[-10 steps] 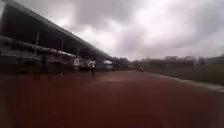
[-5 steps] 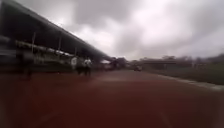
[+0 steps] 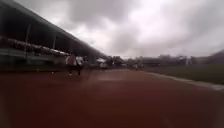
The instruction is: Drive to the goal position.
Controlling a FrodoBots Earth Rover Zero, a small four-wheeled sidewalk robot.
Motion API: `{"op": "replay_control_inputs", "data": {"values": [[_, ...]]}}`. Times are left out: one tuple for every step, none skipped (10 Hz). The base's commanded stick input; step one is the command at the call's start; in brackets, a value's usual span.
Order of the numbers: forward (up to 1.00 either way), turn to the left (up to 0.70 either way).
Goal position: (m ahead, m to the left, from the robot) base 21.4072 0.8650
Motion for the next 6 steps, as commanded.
{"op": "replay_control_inputs", "data": {"values": [[0.5,0.02],[0.5,0.02],[0.5,0.02],[0.5,0.02],[0.5,0.02],[0.5,0.02]]}}
